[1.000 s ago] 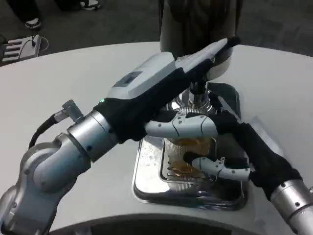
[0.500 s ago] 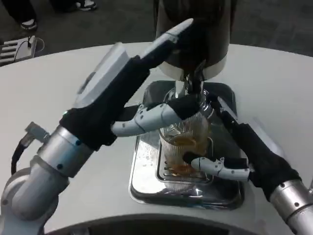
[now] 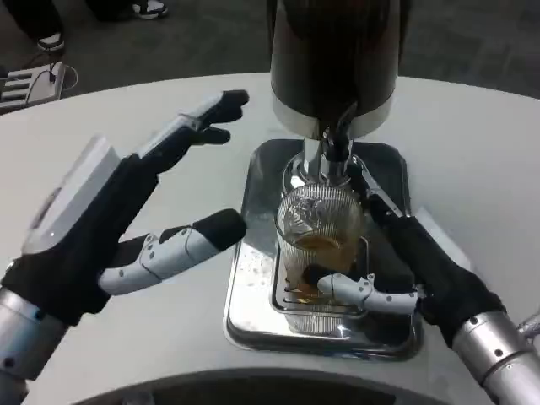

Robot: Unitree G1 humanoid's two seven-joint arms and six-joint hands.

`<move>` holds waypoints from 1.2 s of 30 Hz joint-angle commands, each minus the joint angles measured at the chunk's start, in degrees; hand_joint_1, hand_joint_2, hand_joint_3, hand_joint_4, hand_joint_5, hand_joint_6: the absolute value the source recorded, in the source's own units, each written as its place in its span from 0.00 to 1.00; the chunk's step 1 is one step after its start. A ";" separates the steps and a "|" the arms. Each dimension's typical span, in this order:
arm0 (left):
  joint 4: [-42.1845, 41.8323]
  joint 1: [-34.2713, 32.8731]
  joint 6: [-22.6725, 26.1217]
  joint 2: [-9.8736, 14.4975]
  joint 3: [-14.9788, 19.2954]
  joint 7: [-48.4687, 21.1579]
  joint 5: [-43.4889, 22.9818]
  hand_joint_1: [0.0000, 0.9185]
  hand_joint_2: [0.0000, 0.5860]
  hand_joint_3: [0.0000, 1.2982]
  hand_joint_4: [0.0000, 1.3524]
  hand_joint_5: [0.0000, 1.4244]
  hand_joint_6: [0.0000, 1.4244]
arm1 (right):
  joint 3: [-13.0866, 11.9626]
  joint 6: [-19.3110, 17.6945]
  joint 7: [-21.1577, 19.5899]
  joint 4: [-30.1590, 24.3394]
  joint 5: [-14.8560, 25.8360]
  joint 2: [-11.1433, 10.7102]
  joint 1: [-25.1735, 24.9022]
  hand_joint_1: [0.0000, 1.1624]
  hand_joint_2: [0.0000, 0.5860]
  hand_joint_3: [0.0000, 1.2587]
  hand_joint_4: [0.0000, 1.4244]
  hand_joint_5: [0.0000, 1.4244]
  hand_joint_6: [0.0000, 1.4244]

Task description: Grasp the cup under the faucet to collect the drink, then remove the cup.

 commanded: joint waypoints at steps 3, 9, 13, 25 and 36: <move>-3.33 9.00 -0.06 2.51 3.77 -0.42 0.80 0.00 0.20 0.11 0.09 0.14 0.11 | 1.05 -2.04 -1.32 2.52 -0.53 1.33 -1.60 0.65 0.39 0.00 0.00 0.00 0.05; -6.27 15.00 1.03 2.99 4.61 -0.30 2.99 0.00 0.19 0.08 0.03 0.09 0.08 | 1.77 -2.95 -3.10 4.61 -1.22 2.52 -2.66 0.65 0.39 0.00 0.00 0.00 0.05; -7.61 18.37 1.91 2.77 4.97 -0.19 3.58 0.00 0.19 0.08 0.03 0.08 0.07 | 2.45 -3.20 -4.50 6.20 -1.65 3.69 -3.68 0.65 0.39 0.00 0.00 0.00 0.05; -9.85 24.18 3.95 4.33 6.65 -2.21 2.37 0.00 0.19 0.07 0.02 0.08 0.07 | 3.35 -4.86 -9.52 10.58 -3.47 6.35 -5.18 0.65 0.39 0.00 0.00 0.00 0.05; -10.58 24.23 5.51 5.45 6.81 -3.80 1.79 0.00 0.19 0.07 0.03 0.08 0.07 | 3.87 -7.62 -13.64 13.94 -4.16 7.84 -4.72 0.65 0.39 0.00 0.00 0.00 0.05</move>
